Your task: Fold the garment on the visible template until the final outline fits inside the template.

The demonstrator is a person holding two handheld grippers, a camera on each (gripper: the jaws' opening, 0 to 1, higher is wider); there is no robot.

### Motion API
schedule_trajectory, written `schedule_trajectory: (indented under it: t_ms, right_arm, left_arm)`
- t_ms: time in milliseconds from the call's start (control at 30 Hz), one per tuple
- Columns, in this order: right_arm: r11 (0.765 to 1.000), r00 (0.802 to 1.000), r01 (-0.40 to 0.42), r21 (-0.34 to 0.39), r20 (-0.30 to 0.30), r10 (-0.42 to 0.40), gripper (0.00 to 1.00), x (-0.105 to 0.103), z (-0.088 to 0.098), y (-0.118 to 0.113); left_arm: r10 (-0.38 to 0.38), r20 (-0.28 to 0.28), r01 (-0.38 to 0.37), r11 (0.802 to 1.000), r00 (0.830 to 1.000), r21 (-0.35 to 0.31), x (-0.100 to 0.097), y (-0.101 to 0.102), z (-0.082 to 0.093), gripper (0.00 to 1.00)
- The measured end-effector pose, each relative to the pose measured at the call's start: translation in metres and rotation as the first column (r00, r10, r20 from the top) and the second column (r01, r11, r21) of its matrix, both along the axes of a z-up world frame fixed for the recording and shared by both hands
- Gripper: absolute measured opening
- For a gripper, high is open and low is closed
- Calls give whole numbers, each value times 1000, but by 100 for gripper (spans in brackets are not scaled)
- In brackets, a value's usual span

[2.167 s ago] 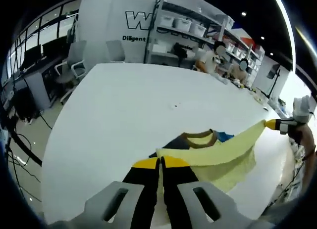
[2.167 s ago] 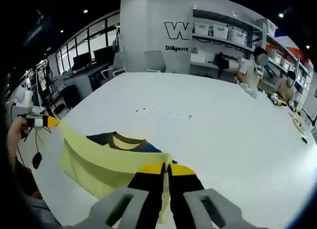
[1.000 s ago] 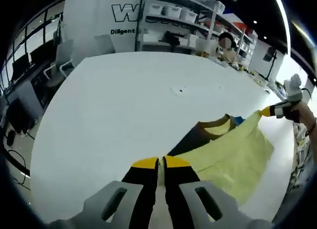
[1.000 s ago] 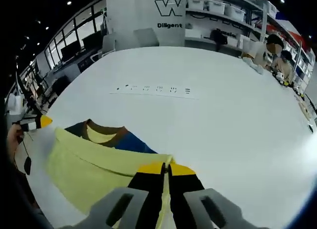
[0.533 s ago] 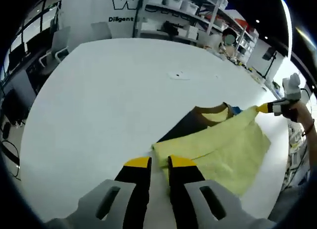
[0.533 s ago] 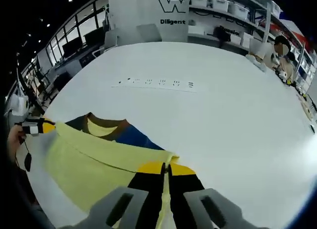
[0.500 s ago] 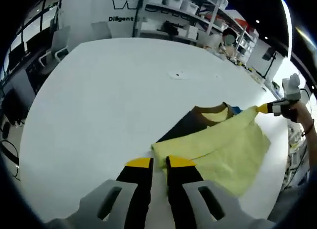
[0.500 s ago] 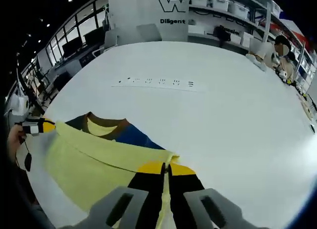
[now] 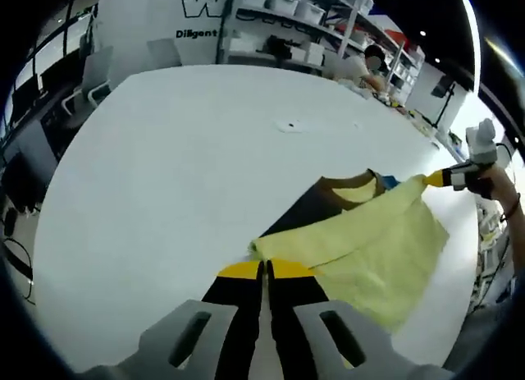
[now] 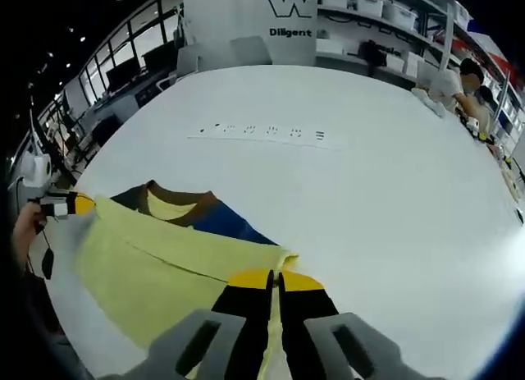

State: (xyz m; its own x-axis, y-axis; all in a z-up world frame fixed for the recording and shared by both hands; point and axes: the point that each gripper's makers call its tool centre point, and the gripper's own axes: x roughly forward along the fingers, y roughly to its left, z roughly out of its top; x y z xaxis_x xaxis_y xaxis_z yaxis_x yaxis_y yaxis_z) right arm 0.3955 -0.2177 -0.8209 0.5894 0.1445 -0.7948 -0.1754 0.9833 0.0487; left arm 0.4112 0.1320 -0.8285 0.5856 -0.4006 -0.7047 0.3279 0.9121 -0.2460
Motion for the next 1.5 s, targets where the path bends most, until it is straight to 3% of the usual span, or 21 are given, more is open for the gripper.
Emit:
schedule_trajectory:
  t_ms: [100, 300, 433, 533, 600, 733, 900, 1033, 1067, 1167, 1500]
  right_arm:
    - [1000, 1000, -1, 7, 22, 1, 0, 3, 7, -1]
    - [1000, 998, 2, 29, 55, -4, 0, 8, 14, -1]
    - [999, 995, 26, 39, 95, -29, 0, 17, 21, -3]
    - [998, 992, 31, 46, 119, -36, 0, 22, 25, -3]
    - [998, 988, 29, 64, 152, -39, 0, 31, 29, -2]
    - [993, 986, 71, 92, 141, -84, 0, 36, 24, -5]
    - [992, 986, 86, 95, 134, -98, 0, 44, 12, -5]
    - [984, 986, 116, 136, 103, -130, 0, 51, -3, -5]
    - [983, 987, 116, 140, 94, -130, 0, 51, -6, -5]
    - [984, 988, 111, 140, 91, -124, 0, 53, -13, -5]
    - [991, 994, 57, 119, 90, -68, 0, 60, -35, -1]
  left_arm:
    - [18, 11, -17, 999, 1000, -46, 5, 1, 7, 0]
    - [37, 42, -36, 999, 998, -20, 11, 6, 21, 0]
    - [67, 56, -64, 996, 996, -65, 16, 4, 31, 0]
    - [81, 55, -78, 995, 995, -59, 20, 5, 29, 0]
    - [136, 42, -133, 989, 990, -71, 23, 9, 27, 0]
    - [202, 14, -198, 971, 979, -135, 28, 9, 28, 0]
    - [299, -40, -300, 926, 953, -230, 39, 11, 27, 0]
    - [285, -37, -287, 939, 958, -188, 45, 14, 12, 0]
    - [288, -58, -294, 939, 956, -179, 44, 14, 5, 0]
    - [273, -40, -276, 951, 961, -143, 46, 16, -2, 0]
    - [270, -30, -271, 955, 962, -116, 53, 16, -15, 0]
